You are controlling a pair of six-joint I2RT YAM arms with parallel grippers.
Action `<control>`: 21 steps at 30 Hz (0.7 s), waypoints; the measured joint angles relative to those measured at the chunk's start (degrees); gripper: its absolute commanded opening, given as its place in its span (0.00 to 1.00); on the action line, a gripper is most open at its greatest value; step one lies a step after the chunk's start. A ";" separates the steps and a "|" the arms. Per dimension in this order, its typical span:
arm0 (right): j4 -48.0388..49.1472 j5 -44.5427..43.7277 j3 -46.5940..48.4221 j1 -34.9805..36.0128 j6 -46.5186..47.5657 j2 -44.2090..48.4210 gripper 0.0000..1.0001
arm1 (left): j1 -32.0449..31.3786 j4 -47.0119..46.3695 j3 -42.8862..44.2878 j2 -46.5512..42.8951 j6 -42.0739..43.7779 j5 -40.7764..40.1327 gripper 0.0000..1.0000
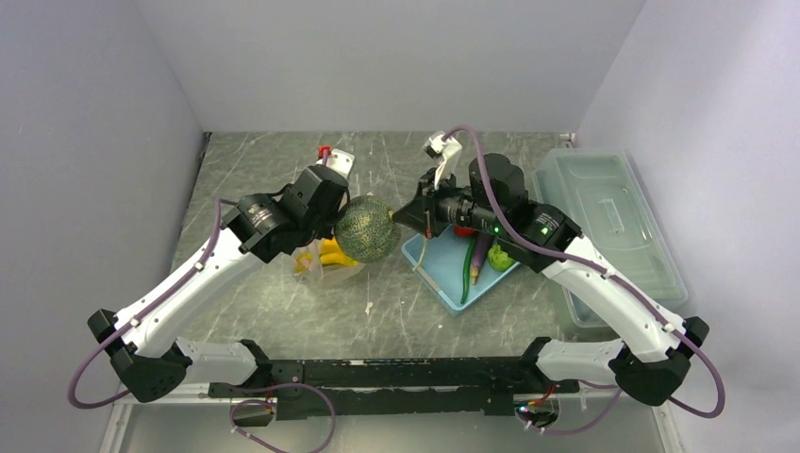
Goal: Place the food in the zip-top bag and seal the zipper
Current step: Place the fake vegetable in the zipper food storage bag.
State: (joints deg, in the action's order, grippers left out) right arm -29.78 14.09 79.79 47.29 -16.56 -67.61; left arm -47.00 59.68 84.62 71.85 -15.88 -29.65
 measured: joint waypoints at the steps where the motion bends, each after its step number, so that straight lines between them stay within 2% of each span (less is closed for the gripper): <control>1: 0.13 -0.15 -0.17 0.02 0.00 0.00 0.00 | 0.00 0.00 0.00 0.00 0.00 0.00 0.00; 7: 1.36 -0.55 -2.51 0.02 -0.02 0.04 0.00 | 0.00 -0.39 -0.68 -1.22 0.09 0.22 0.00; 13: 2.45 -0.07 -6.10 1.16 -0.48 -0.85 0.00 | -0.55 -4.85 -1.27 -2.95 -0.98 4.20 0.00; 21: 3.15 -0.13 -6.38 1.68 -0.92 -1.36 0.00 | -0.55 -6.97 -2.86 -3.87 -1.70 8.24 0.00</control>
State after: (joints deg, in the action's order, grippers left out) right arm -26.63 13.96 73.41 48.97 -17.47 -68.97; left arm -47.55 52.71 81.76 67.99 -17.58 -21.41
